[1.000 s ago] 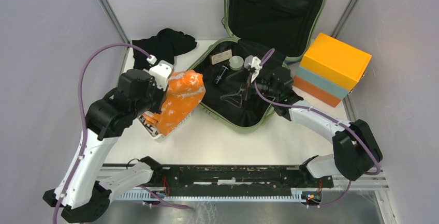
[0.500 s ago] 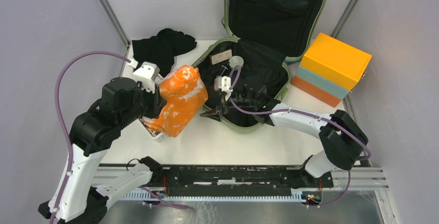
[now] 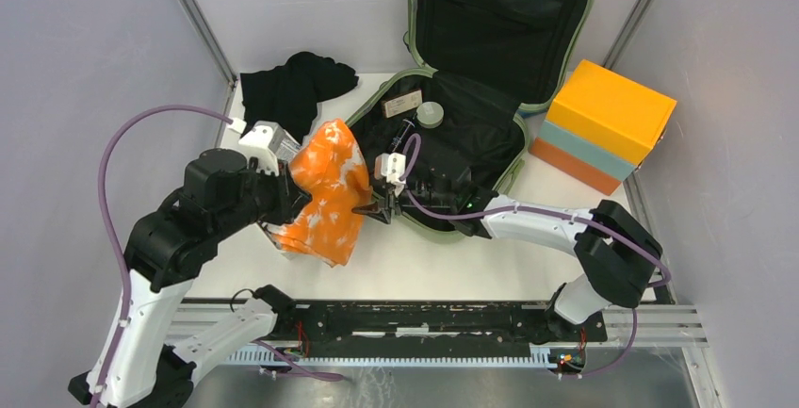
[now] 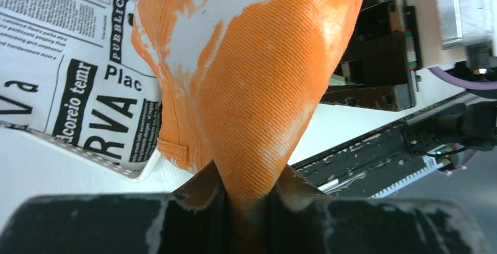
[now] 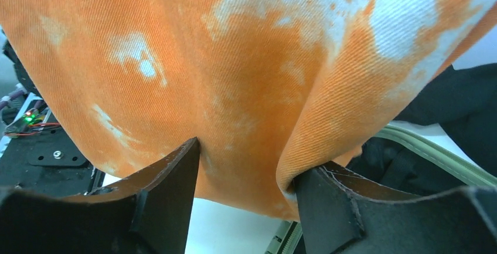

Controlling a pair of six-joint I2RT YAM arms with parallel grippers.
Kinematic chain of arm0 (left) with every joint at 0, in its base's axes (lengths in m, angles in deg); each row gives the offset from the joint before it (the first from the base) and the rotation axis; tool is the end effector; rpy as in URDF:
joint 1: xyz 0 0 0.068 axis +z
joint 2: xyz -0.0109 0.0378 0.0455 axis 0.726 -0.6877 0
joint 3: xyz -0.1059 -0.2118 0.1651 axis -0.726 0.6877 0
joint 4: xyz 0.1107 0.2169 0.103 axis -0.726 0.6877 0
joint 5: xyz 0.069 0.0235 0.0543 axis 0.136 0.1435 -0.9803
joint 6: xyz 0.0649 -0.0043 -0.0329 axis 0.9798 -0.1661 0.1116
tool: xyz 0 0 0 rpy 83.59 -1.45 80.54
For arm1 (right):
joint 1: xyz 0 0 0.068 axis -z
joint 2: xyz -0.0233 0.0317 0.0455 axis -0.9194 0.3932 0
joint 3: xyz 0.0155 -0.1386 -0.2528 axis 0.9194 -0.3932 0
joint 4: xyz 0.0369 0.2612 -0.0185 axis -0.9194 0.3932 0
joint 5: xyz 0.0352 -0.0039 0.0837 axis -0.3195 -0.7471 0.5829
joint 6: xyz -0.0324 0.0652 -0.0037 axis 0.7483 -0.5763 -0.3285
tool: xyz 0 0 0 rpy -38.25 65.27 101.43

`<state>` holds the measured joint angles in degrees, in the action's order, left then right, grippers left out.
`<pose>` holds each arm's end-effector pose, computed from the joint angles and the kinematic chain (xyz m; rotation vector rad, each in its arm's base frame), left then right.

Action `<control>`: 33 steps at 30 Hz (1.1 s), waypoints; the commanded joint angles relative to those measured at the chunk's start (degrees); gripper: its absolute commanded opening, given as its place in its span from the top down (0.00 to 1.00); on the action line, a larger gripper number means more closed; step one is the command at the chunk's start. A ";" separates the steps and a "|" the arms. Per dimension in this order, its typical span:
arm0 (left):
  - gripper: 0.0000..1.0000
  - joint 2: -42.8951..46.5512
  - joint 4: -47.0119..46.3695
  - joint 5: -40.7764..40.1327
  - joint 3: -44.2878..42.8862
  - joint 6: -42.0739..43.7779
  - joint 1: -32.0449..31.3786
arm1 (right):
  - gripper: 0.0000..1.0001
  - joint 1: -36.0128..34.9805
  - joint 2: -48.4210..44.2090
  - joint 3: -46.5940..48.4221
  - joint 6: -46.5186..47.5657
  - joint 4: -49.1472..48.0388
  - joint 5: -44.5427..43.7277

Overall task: Open, take out, and arrange the luggage
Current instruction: Place the clothes in the bin.

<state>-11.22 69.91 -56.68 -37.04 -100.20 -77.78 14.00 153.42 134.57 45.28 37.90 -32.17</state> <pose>0.0933 -0.0554 0.4413 0.2367 2.1676 -0.4802 0.1992 0.3190 0.2888 -1.2605 1.1590 1.0506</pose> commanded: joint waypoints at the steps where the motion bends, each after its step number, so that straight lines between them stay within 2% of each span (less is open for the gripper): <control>1: 0.98 0.09 -7.93 -5.74 1.66 -0.48 0.20 | 0.38 -0.58 -0.07 -0.03 -0.37 -5.04 -5.28; 7: 0.98 -1.40 -11.52 -5.68 4.25 0.50 0.19 | 0.43 -1.12 3.49 2.18 -0.94 -5.12 -6.86; 15: 0.98 -4.28 -11.96 -8.19 3.21 3.83 1.91 | 0.43 -1.52 6.15 2.67 -1.64 -8.06 -6.83; 22: 0.98 -7.04 -12.42 -1.20 1.19 6.86 7.02 | 0.33 -1.55 3.60 1.45 -0.72 -6.55 -5.22; 24: 0.98 -7.28 -10.47 -2.98 -0.67 7.59 7.00 | 0.31 -1.58 1.44 -0.30 -0.06 -6.12 -4.81; 29: 0.98 -8.33 -5.55 -9.22 -12.11 9.71 7.04 | 0.34 -1.60 -2.83 -2.94 0.31 -3.97 -4.30; 33: 0.98 -9.20 -4.88 -12.15 -17.00 12.70 7.05 | 0.39 -2.64 -1.04 -0.44 -1.85 -3.23 -4.31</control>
<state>-21.62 72.32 -63.39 -46.57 -92.92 -71.04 12.76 152.13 131.71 44.86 34.88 -37.70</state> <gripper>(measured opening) 0.245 0.635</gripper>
